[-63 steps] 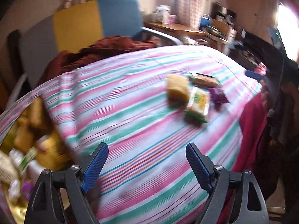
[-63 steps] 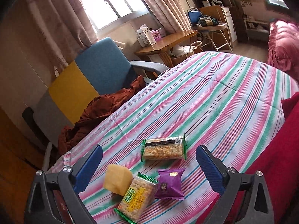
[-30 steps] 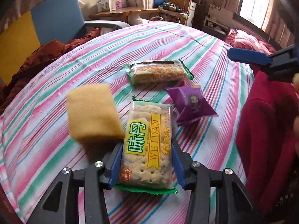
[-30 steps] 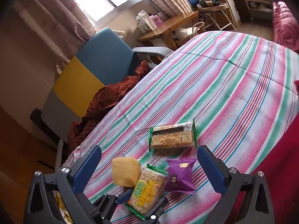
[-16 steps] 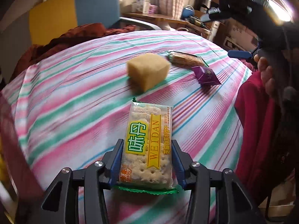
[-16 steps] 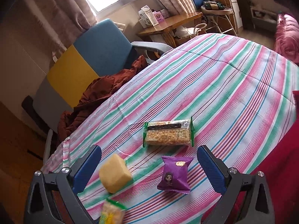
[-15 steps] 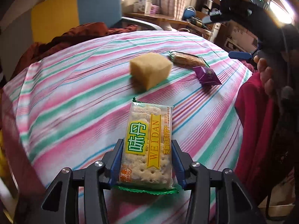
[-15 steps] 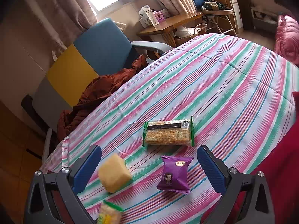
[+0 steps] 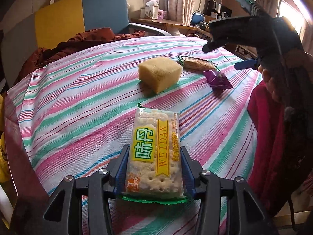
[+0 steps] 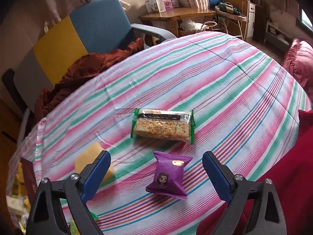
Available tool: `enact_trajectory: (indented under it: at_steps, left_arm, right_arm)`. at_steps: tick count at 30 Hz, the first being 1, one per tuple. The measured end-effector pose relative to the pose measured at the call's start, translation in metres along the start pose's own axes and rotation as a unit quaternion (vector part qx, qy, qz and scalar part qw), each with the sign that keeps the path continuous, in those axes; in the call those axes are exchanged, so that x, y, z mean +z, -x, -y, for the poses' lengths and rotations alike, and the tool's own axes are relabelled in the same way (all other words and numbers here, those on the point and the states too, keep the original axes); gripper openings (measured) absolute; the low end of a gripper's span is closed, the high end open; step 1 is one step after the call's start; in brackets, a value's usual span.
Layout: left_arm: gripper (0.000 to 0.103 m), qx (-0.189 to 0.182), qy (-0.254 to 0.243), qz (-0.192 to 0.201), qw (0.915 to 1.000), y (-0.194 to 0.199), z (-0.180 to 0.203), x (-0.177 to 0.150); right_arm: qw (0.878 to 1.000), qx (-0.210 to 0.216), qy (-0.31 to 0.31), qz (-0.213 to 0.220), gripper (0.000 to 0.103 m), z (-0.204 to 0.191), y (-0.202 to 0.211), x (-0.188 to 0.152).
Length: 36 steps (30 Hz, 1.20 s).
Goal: Organize objects
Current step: 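Grasp the WEIDAN cracker packet with the left tool while the right tool grasps the purple packet, then carry the cracker packet and purple packet into the gold tray and release both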
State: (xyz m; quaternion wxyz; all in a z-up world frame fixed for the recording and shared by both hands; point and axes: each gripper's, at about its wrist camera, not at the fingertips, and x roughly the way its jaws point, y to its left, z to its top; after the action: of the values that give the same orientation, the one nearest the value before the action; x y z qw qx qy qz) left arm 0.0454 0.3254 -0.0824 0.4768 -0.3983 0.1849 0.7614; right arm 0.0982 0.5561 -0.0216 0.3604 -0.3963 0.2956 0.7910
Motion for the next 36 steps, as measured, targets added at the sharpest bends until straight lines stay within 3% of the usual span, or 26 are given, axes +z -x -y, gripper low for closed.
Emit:
enact_trajectory:
  at_steps: [7,10,14,15,18,26,36]
  left_arm:
    - [0.050,-0.006,0.002,0.006,1.0000,-0.001,-0.001,-0.001]
    - [0.050,-0.012,0.007,0.006,0.9999,-0.001,-0.003,0.000]
    - [0.050,-0.016,0.008,-0.002,0.9998,-0.002,-0.003,0.003]
    - [0.050,-0.017,0.008,-0.004,0.9998,-0.002,-0.004,0.003]
    - [0.051,-0.011,0.001,-0.016,0.9998,-0.003,-0.002,0.008]
    - [0.048,-0.002,0.011,-0.008,0.9999,-0.001,-0.004,0.006]
    - [0.048,0.017,0.026,0.007,0.9995,0.023,-0.001,-0.004]
  right_arm:
    - [0.997,-0.048,0.018,-0.058,0.085,-0.002,-0.024,-0.005]
    - [0.994,-0.064,0.024,-0.081,0.076,-0.002,-0.034,-0.008]
    - [0.990,-0.083,0.052,-0.106,0.057,-0.009,-0.046,-0.013]
    - [0.989,-0.085,0.059,-0.107,0.049,-0.010,-0.047,-0.014]
    - [0.989,-0.081,0.080,-0.097,0.038,-0.017,-0.045,-0.016]
    - [0.992,-0.018,0.096,-0.075,0.036,-0.028,-0.033,-0.014]
    - [0.993,0.008,0.106,-0.041,0.036,-0.037,-0.017,-0.015]
